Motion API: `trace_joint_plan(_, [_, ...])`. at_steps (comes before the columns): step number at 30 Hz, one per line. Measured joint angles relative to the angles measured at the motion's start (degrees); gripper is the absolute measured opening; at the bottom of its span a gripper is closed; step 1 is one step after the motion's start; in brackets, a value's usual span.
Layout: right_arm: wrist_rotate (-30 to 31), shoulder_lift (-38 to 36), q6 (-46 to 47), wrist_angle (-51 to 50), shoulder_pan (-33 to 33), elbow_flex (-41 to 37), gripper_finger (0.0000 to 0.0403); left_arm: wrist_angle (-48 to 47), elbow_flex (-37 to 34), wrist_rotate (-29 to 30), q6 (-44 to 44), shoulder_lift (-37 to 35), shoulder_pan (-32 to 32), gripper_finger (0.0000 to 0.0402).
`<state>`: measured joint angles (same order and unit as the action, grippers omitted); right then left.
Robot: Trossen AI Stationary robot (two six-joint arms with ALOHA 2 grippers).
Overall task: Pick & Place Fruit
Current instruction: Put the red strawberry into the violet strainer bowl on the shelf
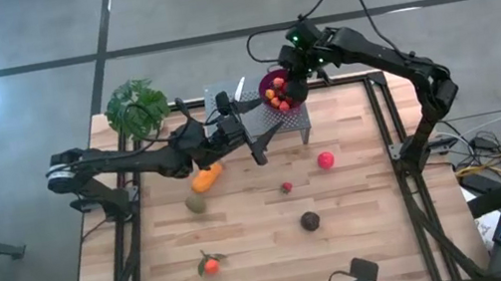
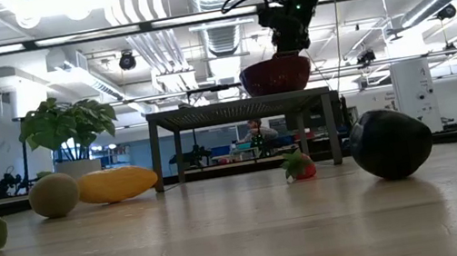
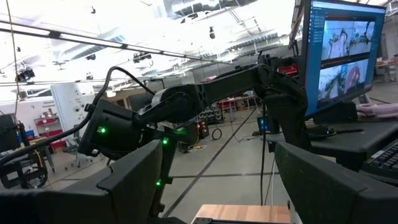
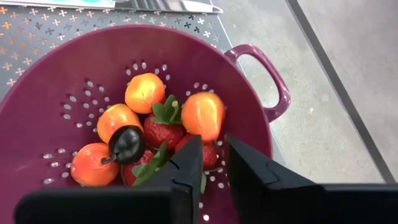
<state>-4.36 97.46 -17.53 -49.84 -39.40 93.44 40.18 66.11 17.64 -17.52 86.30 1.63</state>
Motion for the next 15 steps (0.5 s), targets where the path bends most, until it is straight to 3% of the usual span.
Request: trace_joint_plan(15, [-0.1,-8.5,-0.7,-0.3,2.4,0.2,0.0131,-0.6,0.0,0.0,0.0,0.0,0.0,0.0316])
